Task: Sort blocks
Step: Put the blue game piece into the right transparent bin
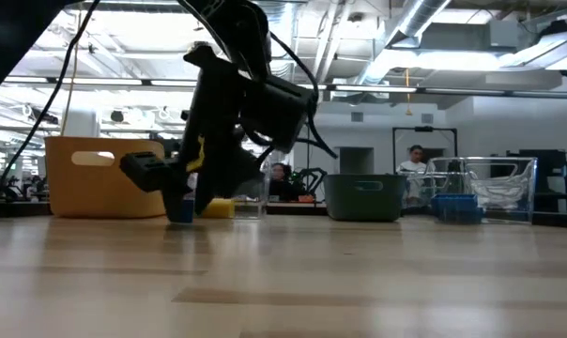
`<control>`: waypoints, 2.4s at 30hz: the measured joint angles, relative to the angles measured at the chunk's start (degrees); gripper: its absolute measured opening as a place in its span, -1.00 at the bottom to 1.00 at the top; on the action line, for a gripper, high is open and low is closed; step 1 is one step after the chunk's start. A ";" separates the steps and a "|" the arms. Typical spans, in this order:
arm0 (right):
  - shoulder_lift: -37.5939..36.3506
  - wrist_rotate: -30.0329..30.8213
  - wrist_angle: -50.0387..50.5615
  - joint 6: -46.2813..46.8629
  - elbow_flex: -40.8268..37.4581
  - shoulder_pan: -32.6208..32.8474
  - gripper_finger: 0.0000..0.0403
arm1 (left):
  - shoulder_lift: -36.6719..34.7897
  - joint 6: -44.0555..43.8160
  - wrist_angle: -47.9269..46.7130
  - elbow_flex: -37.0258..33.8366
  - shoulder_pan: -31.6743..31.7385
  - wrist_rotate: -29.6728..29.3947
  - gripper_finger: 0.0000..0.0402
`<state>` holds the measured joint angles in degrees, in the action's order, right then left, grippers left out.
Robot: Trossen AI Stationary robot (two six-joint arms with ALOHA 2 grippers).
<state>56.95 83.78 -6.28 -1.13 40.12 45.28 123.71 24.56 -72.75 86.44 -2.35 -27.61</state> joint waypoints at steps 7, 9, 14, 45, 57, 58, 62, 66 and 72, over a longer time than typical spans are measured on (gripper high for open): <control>0.00 -0.02 -0.20 0.20 0.00 0.00 0.17 | -0.01 1.24 -1.72 -0.03 -2.67 -1.16 -0.01; 0.00 -0.18 -0.24 0.25 0.00 0.07 0.17 | -0.01 1.19 -2.57 -0.03 -2.45 -1.16 -0.01; 0.00 -0.60 -0.24 0.22 0.00 0.09 0.17 | -0.03 3.56 -3.97 -0.39 -2.50 -3.23 -0.01; 0.01 -7.47 4.91 1.57 0.00 1.37 0.17 | -8.56 -0.77 4.16 1.34 -2.95 -0.85 -0.59; 9.64 -20.05 -1.19 -2.31 -0.04 -8.28 0.17 | -31.21 -5.61 69.46 -23.46 -4.22 11.14 -0.59; 10.18 -21.50 -3.90 -4.01 -0.04 -8.99 0.17 | -32.04 -5.30 73.80 -24.82 -4.47 11.33 -0.59; 11.74 -26.31 -12.50 -8.91 -0.02 -11.17 0.17 | -33.47 -3.20 87.31 -27.28 -5.96 14.50 -0.59; 11.61 -26.70 -10.03 -7.69 -0.02 -11.74 0.17 | -33.40 -3.19 92.54 -27.28 -6.91 17.44 -0.59; 13.45 -31.33 -9.22 -6.82 -0.02 -12.46 0.17 | -33.34 -3.13 94.59 -27.31 -6.95 21.20 -0.59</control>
<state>70.39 52.45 -15.51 -7.94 40.10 32.82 90.37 21.43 21.84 59.13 -9.30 -6.41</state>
